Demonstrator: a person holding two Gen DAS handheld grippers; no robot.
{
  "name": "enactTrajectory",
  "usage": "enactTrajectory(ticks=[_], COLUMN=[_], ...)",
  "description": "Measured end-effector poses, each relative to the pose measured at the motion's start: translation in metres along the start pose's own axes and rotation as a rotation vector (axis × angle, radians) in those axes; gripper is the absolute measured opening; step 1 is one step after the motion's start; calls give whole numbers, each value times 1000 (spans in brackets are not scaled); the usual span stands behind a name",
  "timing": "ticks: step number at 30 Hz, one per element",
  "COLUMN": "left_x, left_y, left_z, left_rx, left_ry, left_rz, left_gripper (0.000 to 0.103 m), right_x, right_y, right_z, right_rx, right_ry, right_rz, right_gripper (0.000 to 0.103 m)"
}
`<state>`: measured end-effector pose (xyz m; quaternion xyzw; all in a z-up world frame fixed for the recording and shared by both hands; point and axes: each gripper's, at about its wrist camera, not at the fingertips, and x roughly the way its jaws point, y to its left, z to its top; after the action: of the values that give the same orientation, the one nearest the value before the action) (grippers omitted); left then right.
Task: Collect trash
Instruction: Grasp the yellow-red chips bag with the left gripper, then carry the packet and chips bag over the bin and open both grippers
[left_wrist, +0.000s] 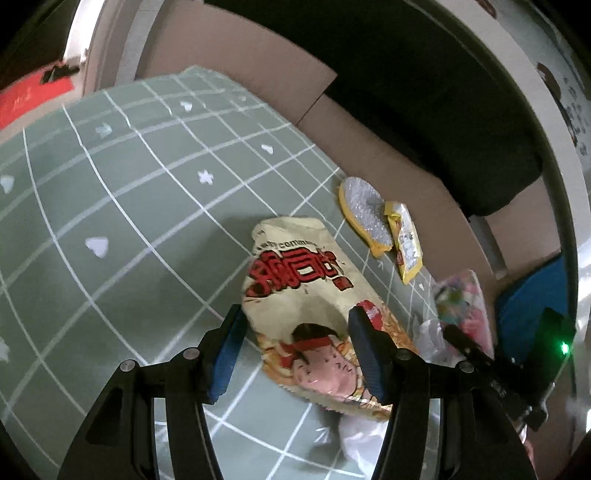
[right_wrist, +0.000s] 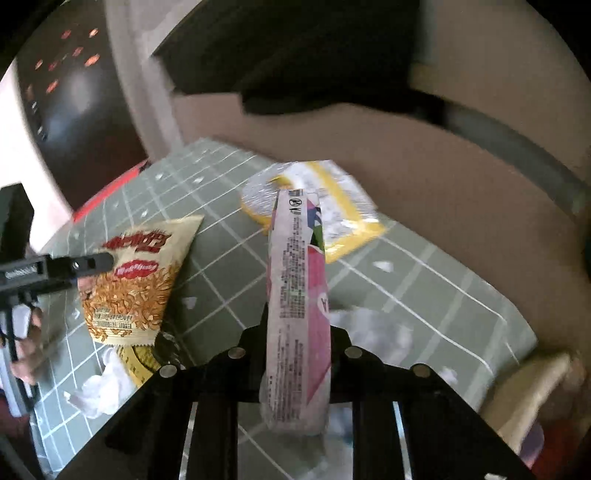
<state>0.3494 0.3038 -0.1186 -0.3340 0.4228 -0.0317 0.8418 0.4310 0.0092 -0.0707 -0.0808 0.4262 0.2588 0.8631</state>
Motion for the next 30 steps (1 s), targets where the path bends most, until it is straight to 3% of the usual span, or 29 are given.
enactTrajectory(ticks=[3, 5, 9, 10, 16, 30], left_x=[7, 6, 3, -1, -46, -114], left_y=[-3, -6, -16, -19, -61, -146], left_z=[-3, -4, -4, -5, -18, -43], left_rx=[-26, -20, 15, 30, 203, 413], left_ry=[14, -2, -5, -13, -179, -315], left_rz=[-3, 4, -7, -2, 39, 11], left_gripper=[58, 52, 18, 13, 8, 7], right_x=[-12, -18, -24, -25, -38, -134], right_y=[-10, -15, -18, -17, -12, -18], right_z=[-3, -7, -14, -16, -26, -38], right_rx=[47, 77, 106, 109, 113, 177], right_ry=[-15, -24, -28, -29, -40, -212], right_rz=[9, 15, 26, 32, 33, 12], right_gripper=[17, 18, 18, 18, 18, 18])
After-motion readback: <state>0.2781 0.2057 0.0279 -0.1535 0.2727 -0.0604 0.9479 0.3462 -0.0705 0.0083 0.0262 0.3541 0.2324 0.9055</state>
